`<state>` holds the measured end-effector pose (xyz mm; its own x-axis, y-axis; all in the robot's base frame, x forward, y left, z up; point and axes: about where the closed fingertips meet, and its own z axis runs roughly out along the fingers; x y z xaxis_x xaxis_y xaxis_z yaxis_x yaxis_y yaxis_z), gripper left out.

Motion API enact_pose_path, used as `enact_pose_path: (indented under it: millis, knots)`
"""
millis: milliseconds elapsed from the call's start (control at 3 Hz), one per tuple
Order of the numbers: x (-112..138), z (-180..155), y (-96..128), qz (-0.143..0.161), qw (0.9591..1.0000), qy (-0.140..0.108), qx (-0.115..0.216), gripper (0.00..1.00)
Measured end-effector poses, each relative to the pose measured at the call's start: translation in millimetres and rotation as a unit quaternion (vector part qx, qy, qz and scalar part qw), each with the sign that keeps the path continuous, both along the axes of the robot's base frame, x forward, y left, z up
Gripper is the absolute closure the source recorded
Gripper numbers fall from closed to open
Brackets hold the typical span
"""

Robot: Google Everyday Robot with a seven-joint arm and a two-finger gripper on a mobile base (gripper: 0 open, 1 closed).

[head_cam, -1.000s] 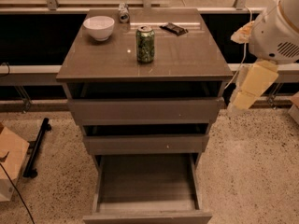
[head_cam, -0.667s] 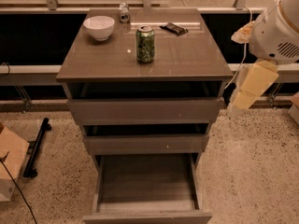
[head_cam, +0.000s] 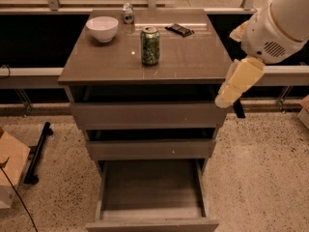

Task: Place green can into bottom drawer

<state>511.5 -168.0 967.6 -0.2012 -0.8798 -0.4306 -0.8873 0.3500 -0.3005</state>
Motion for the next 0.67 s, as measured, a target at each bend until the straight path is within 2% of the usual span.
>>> enact_pose_path:
  millis: [667]
  knots:
    - [58.7, -9.4, 20.8, -0.013, 0.9983, -0.029, 0.049, 0.00]
